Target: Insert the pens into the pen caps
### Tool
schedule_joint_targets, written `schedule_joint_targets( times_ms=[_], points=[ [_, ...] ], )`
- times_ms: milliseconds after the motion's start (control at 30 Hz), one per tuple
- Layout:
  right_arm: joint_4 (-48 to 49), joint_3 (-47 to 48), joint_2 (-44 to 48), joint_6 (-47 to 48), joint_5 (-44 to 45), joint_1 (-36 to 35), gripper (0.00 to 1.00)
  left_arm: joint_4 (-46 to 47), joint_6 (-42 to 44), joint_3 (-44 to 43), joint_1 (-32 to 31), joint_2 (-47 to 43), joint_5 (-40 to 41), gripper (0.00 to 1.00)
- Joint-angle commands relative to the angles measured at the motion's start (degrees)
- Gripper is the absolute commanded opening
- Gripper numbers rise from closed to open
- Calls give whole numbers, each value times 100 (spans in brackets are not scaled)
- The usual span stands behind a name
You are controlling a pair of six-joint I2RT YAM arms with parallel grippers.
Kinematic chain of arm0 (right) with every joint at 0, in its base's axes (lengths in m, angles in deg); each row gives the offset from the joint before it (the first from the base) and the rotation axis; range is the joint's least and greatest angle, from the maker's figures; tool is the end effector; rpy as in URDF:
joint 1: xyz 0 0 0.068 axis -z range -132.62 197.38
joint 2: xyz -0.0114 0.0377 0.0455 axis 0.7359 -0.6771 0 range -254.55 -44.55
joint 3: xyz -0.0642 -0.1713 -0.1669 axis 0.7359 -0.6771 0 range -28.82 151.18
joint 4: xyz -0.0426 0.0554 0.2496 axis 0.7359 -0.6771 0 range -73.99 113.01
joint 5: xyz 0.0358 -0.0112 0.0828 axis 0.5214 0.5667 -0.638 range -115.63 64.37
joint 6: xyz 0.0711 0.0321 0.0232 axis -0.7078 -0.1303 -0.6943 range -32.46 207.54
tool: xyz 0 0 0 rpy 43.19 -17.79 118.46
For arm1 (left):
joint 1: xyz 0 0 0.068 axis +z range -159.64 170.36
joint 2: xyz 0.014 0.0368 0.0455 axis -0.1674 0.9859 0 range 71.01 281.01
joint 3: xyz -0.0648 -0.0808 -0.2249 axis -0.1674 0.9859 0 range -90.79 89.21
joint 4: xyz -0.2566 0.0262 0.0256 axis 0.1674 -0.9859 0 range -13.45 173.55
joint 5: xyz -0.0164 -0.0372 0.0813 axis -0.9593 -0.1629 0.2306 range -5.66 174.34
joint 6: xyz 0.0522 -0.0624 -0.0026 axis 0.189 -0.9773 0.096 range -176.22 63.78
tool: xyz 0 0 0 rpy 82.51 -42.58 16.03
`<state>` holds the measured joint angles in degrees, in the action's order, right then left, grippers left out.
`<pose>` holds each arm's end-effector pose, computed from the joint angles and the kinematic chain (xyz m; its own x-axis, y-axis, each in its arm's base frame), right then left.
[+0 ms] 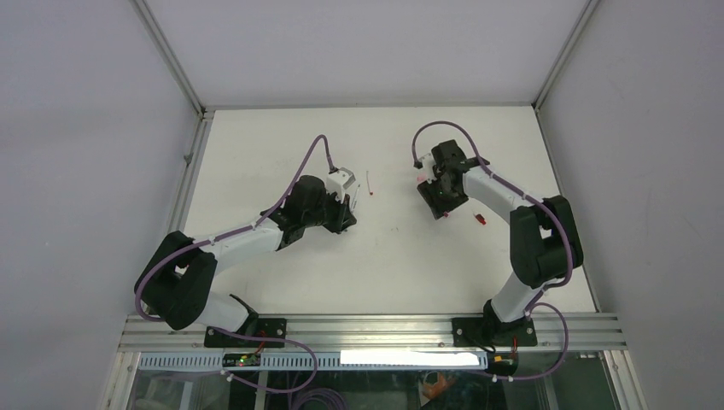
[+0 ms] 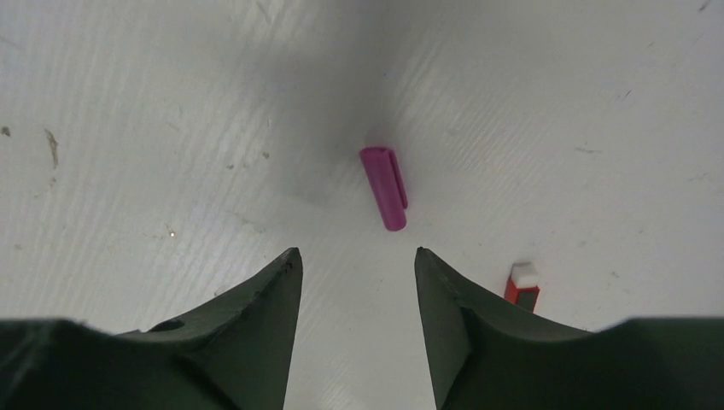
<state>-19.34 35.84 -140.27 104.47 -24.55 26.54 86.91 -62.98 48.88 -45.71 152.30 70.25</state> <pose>0.3031 0.1140 0.1379 -0.7547 -0.5988 -0.2679 -0.5962 0.7965 -0.1006 0.2480 -0.2020 0.1480 -0.5753 0.2779 -0.7693 0.6639 0.7080 -0.2408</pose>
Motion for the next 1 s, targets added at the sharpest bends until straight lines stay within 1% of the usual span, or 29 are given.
schedule_joint_targets(
  times_ms=[0, 67, 267, 600, 833, 967],
  points=[
    [988, 50, 132, 191, -239, 62, 51, 148, 101, -36, -66, -125, -186, 0],
    [1038, 127, -12, 174, -234, 63, 48, 148, 100, -28, -66, -123, -182, 0],
    [1281, 164, -291, 145, -275, 59, 45, 125, 136, -12, -66, -123, -144, 0],
    [1440, 209, -550, 24, -325, 282, 44, 78, 168, -18, -66, -139, -102, 0],
    [1426, 211, -708, -44, -332, 305, 43, 77, 173, -9, -66, -141, -94, 0],
    [1463, 230, -877, -124, -440, 308, 40, 78, 175, -1, -66, -140, -107, 0]
  ],
)
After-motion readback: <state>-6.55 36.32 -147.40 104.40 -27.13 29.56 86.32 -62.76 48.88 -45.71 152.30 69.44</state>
